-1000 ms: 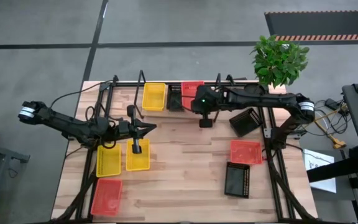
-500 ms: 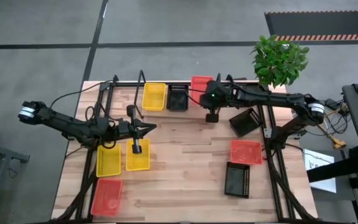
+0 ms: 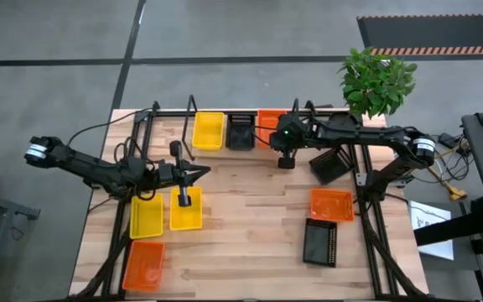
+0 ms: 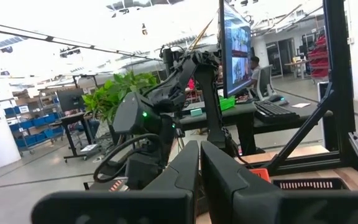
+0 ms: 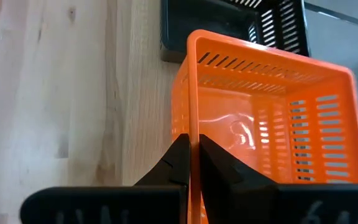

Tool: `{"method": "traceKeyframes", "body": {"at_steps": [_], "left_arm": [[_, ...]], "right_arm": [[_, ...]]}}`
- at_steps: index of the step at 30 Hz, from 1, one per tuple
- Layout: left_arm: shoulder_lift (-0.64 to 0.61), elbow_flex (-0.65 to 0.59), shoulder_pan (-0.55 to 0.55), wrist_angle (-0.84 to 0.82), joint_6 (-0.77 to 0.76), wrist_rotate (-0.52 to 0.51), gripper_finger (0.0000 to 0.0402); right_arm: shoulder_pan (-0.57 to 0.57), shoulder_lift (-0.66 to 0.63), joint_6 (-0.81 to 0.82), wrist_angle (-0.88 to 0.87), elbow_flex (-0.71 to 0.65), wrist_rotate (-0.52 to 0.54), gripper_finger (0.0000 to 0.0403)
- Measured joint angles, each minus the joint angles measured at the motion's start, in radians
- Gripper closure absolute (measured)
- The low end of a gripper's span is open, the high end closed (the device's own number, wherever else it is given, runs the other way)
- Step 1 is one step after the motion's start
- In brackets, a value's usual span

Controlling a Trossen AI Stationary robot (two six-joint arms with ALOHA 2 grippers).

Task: Stack baskets on shelf by color
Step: Put the middle orange bin on the shelf

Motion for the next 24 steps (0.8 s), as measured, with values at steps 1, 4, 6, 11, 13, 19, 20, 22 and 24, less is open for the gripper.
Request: {"method": "traceKeyframes", "body": {"at_steps": [1, 4, 6, 11, 13, 19, 20, 22, 24], "left_arm": [[0.000, 0.000, 0.000, -0.001, 0.000, 0.000, 0.0401], [0.000, 0.000, 0.000, -0.001, 0.000, 0.000, 0.0401], [0.000, 0.000, 0.000, -0.001, 0.000, 0.000, 0.0401], [0.000, 0.000, 0.000, -0.001, 0.001, 0.000, 0.0401], [0.000, 0.000, 0.000, -0.001, 0.001, 0.000, 0.0401], [0.000, 0.000, 0.000, -0.001, 0.001, 0.000, 0.0401], [-0.001, 0.000, 0.000, -0.001, 0.001, 0.000, 0.0401], [-0.001, 0.000, 0.000, -0.001, 0.001, 0.000, 0.0401], [-0.001, 0.000, 0.000, -0.001, 0.001, 0.000, 0.0401]], "right_arm": [[0.000, 0.000, -0.001, 0.000, 0.000, 0.000, 0.0392], [0.000, 0.000, -0.001, 0.000, 0.001, 0.000, 0.0392], [0.000, 0.000, -0.001, 0.000, 0.003, 0.000, 0.0392], [0.000, 0.000, 0.003, -0.001, 0.004, 0.000, 0.0392], [0.000, 0.000, 0.002, 0.000, 0.002, 0.001, 0.0392], [0.000, 0.000, 0.007, 0.000, 0.001, 0.009, 0.0373], [0.000, 0.000, 0.008, 0.000, 0.001, 0.009, 0.0366], [0.000, 0.000, 0.016, 0.000, 0.001, 0.014, 0.0354], [0.000, 0.000, 0.027, 0.000, 0.001, 0.026, 0.0341]]}}
